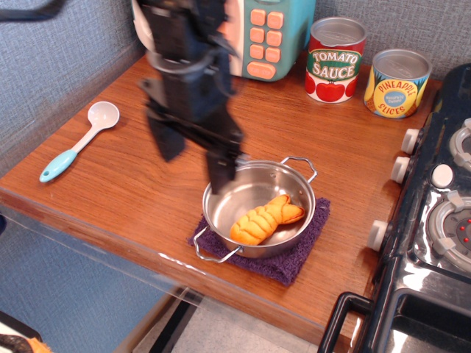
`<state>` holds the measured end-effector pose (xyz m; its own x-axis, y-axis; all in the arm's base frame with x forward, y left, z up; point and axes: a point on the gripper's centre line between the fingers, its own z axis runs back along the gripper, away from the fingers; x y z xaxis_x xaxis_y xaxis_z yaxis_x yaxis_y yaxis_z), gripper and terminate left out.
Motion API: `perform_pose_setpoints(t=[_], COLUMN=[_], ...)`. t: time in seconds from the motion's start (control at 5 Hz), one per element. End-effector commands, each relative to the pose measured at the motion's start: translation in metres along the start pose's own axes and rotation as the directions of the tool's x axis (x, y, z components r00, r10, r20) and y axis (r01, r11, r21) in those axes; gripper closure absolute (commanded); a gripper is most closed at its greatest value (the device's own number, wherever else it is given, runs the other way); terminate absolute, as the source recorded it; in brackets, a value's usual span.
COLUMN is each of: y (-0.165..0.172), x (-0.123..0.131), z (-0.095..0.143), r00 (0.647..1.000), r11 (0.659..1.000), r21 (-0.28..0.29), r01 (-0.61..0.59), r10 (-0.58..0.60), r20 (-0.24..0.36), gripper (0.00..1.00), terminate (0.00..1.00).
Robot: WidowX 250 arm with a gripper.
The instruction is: Place the lobster in front of the microwave.
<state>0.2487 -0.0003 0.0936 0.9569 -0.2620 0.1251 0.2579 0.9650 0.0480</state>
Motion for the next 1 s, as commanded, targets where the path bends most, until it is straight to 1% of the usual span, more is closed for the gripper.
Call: perform_pose_setpoints(t=[0.0, 0.2, 0.6, 0.8], y=[-0.018, -0.024, -0.034, -0.031], x=[0.014, 0.019, 0.025, 0.028], z=[-0.023, -0.037, -0.054, -0.063], r00=[0.999, 0.996, 0.994, 0.993], r11=[0.999, 0.998, 0.997, 0.997], r21=[0.023, 0.024, 0.032, 0.041], r01=[0.039, 0.059, 0.074, 0.061], r10=[-0.038, -0.057, -0.071, -0.057], r20=[-0.038, -0.066, -0.084, -0.103], gripper=[0.00, 0.00, 0.00, 0.00], terminate=[0.00, 0.00, 0.00, 0.00])
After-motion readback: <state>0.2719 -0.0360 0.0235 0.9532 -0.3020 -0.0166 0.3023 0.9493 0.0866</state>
